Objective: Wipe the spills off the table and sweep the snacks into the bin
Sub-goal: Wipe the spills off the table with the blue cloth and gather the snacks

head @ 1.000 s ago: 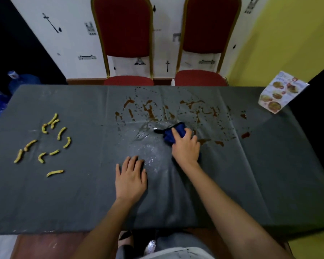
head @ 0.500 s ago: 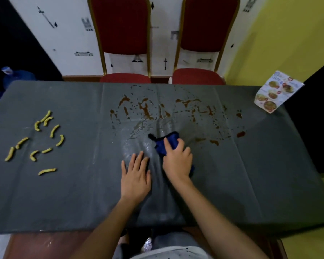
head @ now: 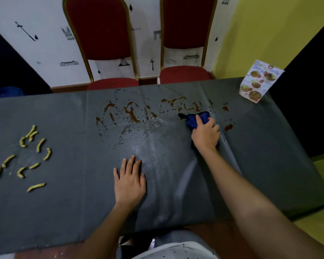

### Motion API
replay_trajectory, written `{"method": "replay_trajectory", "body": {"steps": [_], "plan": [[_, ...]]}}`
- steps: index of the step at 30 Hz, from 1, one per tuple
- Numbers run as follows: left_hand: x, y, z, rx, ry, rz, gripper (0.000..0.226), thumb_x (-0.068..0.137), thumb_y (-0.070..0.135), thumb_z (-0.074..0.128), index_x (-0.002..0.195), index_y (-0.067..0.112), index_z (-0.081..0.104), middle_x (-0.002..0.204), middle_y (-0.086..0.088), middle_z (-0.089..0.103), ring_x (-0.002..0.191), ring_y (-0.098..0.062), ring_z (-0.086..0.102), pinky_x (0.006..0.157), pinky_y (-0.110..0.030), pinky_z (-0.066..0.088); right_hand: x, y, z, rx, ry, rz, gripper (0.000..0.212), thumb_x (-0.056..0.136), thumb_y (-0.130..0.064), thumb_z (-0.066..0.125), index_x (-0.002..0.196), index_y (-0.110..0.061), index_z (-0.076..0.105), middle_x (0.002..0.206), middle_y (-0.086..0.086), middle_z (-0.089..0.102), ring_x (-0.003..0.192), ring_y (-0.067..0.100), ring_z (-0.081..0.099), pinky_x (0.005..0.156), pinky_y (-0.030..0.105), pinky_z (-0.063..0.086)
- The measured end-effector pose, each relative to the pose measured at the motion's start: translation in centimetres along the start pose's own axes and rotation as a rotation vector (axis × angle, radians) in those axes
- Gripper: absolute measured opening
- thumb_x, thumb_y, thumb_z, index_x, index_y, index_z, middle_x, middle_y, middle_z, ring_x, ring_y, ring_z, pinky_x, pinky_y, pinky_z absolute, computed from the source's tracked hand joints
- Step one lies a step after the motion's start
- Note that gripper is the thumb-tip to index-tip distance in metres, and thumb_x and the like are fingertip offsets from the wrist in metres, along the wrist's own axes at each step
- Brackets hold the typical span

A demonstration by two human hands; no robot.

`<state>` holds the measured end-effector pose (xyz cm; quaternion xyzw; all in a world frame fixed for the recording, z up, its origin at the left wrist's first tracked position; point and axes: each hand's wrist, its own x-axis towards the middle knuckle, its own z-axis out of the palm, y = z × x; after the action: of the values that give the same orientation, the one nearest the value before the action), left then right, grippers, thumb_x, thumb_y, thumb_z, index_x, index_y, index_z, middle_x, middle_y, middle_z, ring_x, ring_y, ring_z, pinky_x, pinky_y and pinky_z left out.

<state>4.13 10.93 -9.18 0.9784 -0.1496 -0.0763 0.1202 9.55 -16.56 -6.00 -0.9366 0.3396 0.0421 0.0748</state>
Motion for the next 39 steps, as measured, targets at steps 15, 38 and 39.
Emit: {"method": "replay_trajectory", "body": {"steps": [15, 38, 39], "plan": [[1.8, 3.4, 0.9, 0.083, -0.097, 0.185, 0.071, 0.089, 0.058, 0.011, 0.151, 0.022, 0.002, 0.156, 0.003, -0.006, 0.143, -0.018, -0.013, 0.113, -0.042, -0.012, -4.4, 0.5, 0.8, -0.014, 0.017, -0.186, 0.06, 0.092, -0.034, 0.052, 0.147, -0.036, 0.028, 0.145, 0.014, 0.029, 0.115, 0.034, 0.044, 0.092, 0.042, 0.043], [6.5, 5.8, 0.3, 0.062, -0.157, 0.374, 0.072, 0.087, 0.057, 0.004, 0.15, 0.022, -0.002, 0.158, -0.002, -0.009, 0.137, -0.017, -0.021, 0.111, -0.042, -0.013, -3.1, 2.2, 0.5, -0.071, 0.054, -0.005, 0.059, 0.091, -0.034, 0.054, 0.147, -0.033, 0.032, 0.143, 0.015, 0.032, 0.117, 0.038, 0.043, 0.094, 0.046, 0.043], [6.2, 5.9, 0.4, 0.052, -0.15, 0.367, 0.072, 0.087, 0.057, 0.003, 0.15, 0.021, -0.001, 0.157, -0.002, -0.008, 0.138, -0.018, -0.019, 0.111, -0.043, -0.013, -1.9, 2.9, 0.2, -0.07, 0.052, 0.011, 0.059, 0.092, -0.033, 0.054, 0.147, -0.033, 0.032, 0.143, 0.015, 0.031, 0.117, 0.039, 0.042, 0.094, 0.047, 0.043]]}}
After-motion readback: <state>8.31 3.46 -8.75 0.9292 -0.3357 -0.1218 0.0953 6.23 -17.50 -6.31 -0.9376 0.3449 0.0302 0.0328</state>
